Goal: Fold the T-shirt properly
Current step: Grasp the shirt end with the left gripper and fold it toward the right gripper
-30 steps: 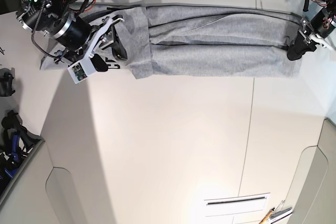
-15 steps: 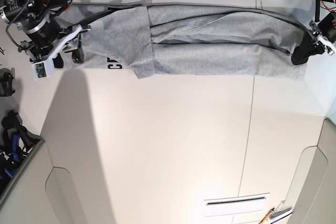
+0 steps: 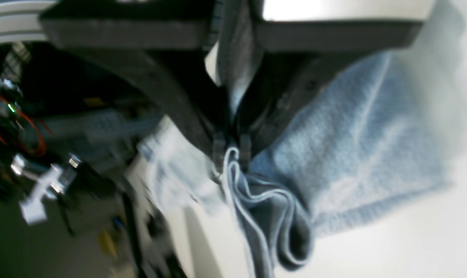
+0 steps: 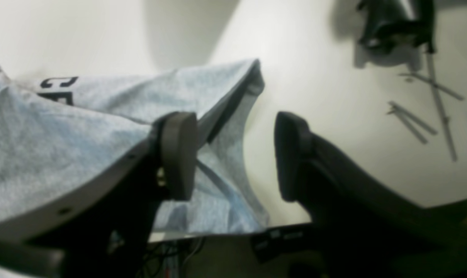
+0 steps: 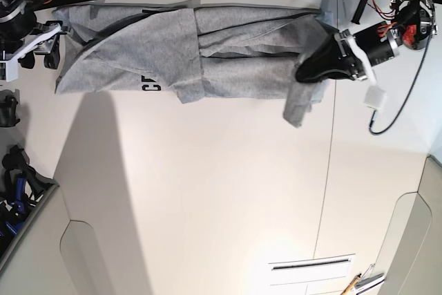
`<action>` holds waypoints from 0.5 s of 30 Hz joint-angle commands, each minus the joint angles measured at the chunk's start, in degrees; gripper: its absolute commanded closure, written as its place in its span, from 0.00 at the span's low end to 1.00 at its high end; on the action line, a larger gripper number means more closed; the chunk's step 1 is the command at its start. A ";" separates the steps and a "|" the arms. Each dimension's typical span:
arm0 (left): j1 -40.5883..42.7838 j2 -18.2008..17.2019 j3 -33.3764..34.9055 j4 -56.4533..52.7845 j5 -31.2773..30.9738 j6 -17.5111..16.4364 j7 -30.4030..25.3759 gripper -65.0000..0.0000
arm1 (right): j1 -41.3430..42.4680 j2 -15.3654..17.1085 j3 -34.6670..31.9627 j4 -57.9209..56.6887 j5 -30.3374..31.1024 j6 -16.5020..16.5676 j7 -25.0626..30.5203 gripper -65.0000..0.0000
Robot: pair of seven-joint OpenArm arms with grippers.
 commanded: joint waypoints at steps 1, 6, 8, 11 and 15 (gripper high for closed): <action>-1.07 0.39 1.40 1.05 -1.85 -0.54 -1.05 1.00 | -0.02 0.63 0.31 -0.07 0.46 -0.17 1.05 0.51; -3.85 3.74 9.79 1.05 -1.85 -0.54 -1.09 1.00 | 0.13 0.70 0.31 -4.42 0.72 -0.17 1.68 0.51; -4.87 4.63 13.18 1.05 -1.85 -0.54 -1.38 1.00 | 0.13 0.94 0.31 -5.86 1.64 -0.17 1.68 0.51; -6.19 6.08 17.81 1.05 0.17 -0.54 -2.56 1.00 | 0.17 0.94 0.31 -6.95 2.69 -0.15 1.73 0.51; -7.78 7.48 23.56 1.05 5.66 -0.54 -5.16 1.00 | 0.28 0.94 0.31 -7.04 2.82 -0.15 1.84 0.51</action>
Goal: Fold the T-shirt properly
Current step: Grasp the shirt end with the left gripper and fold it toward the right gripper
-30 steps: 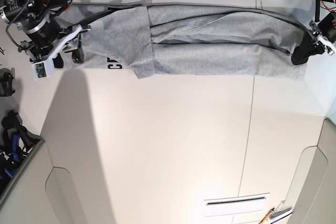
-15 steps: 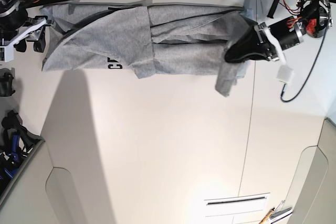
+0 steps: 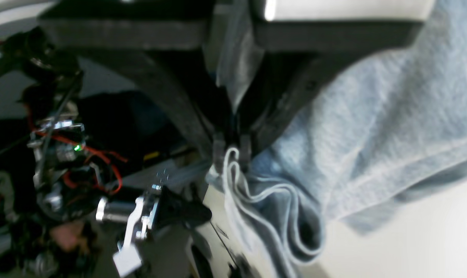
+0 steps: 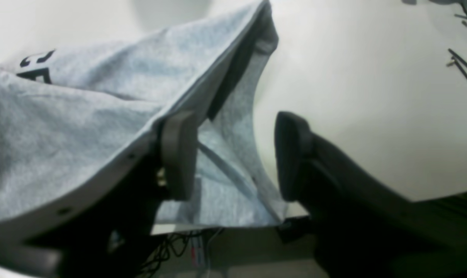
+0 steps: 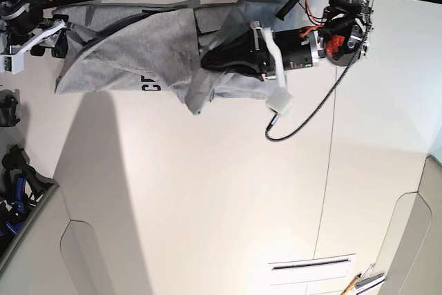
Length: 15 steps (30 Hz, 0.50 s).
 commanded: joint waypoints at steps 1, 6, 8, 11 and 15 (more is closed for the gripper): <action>-1.03 0.09 1.05 1.05 -0.94 -0.54 -1.66 1.00 | -0.02 0.72 0.31 0.79 0.85 0.04 1.42 0.51; -1.81 1.25 5.38 1.05 5.40 -0.54 -5.46 1.00 | -0.02 0.72 0.31 0.79 0.85 0.04 1.42 0.51; -1.81 1.90 6.05 1.05 8.09 -0.54 -6.67 1.00 | -0.02 0.72 0.31 0.79 0.87 0.04 1.44 0.51; -1.81 2.45 6.27 1.05 9.20 -0.54 -7.45 0.88 | -0.02 0.72 0.31 0.79 0.92 0.04 1.44 0.51; -1.81 2.43 6.27 1.05 8.92 -0.54 -8.35 0.60 | 0.00 0.72 0.31 0.79 2.16 0.07 1.60 0.51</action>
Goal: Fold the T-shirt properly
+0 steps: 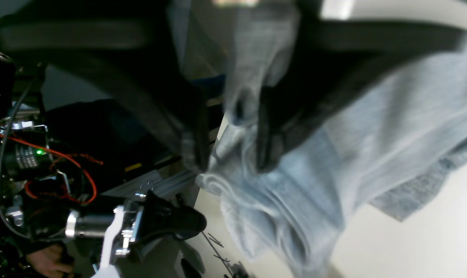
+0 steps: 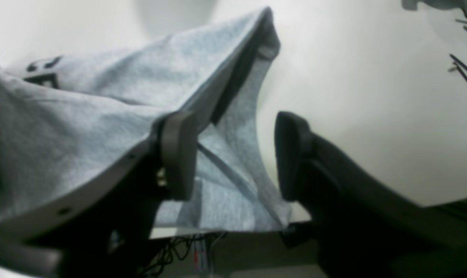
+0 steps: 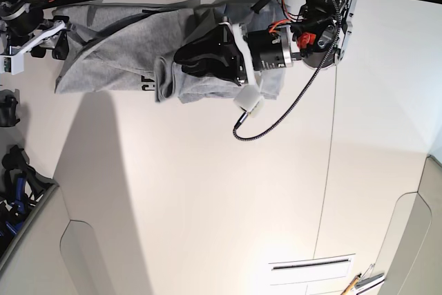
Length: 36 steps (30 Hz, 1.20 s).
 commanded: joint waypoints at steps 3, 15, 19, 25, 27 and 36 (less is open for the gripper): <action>-0.52 0.04 -0.04 1.05 -1.66 -0.56 -3.37 0.60 | 0.00 0.63 0.31 0.79 1.05 0.07 1.55 0.51; -3.02 -1.40 -7.02 1.11 1.42 -0.56 0.37 0.60 | -0.02 2.64 0.33 0.79 -1.14 0.22 1.79 0.51; -2.99 -4.57 -11.23 1.11 1.42 -0.56 0.59 0.60 | -0.02 4.68 0.31 0.66 -1.16 0.22 3.41 0.50; -2.99 -6.84 -15.47 1.11 1.40 -0.56 0.59 0.60 | 0.13 6.38 0.31 -3.74 -1.40 0.66 6.78 0.37; -2.99 -6.82 -15.98 1.11 1.40 -0.56 0.57 0.60 | 0.15 6.58 0.31 -6.54 0.63 0.70 7.10 0.37; -2.99 -6.80 -15.96 1.11 1.33 -0.56 0.52 0.60 | 6.45 8.39 0.31 -24.68 15.47 6.67 1.29 0.37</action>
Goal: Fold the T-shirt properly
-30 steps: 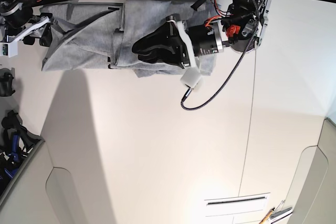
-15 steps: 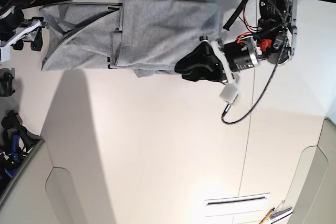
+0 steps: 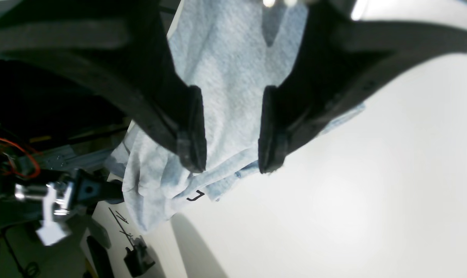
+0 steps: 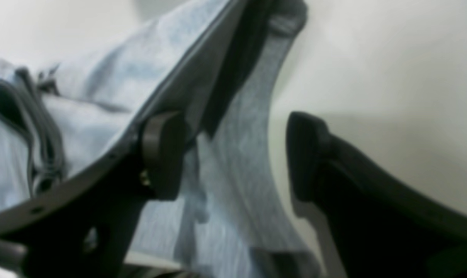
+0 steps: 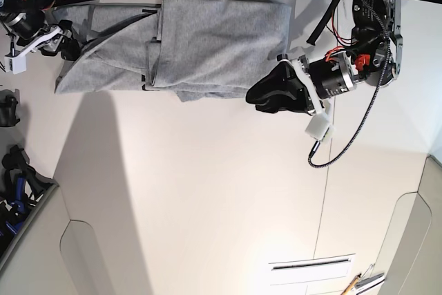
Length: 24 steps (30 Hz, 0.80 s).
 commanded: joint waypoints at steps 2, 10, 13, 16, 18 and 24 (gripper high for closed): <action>-0.59 -0.35 -0.17 1.11 -1.42 -0.54 -1.03 0.60 | 2.03 2.38 0.37 -3.23 1.09 0.52 -0.46 0.37; -0.61 -0.33 -0.17 1.11 -1.42 -0.54 -1.05 0.60 | 4.68 5.88 -3.26 -12.50 4.66 0.52 -6.78 0.38; -0.61 -0.33 -0.17 1.11 -1.42 -0.54 -1.05 0.60 | 4.68 5.88 -5.92 -12.61 6.12 0.52 -7.78 0.38; -0.59 -0.33 -0.17 1.11 -1.40 -0.54 -1.03 0.60 | 4.68 5.88 -8.68 -12.61 7.76 0.52 -8.44 0.38; -0.59 -0.33 -0.17 1.11 -1.38 -0.54 -1.03 0.60 | 4.68 5.86 -10.58 -12.61 7.78 0.52 -8.92 0.38; -0.61 -0.33 -0.17 1.11 -1.40 -0.54 -1.05 0.60 | 4.70 5.88 -12.96 -12.61 7.69 0.48 -10.60 0.43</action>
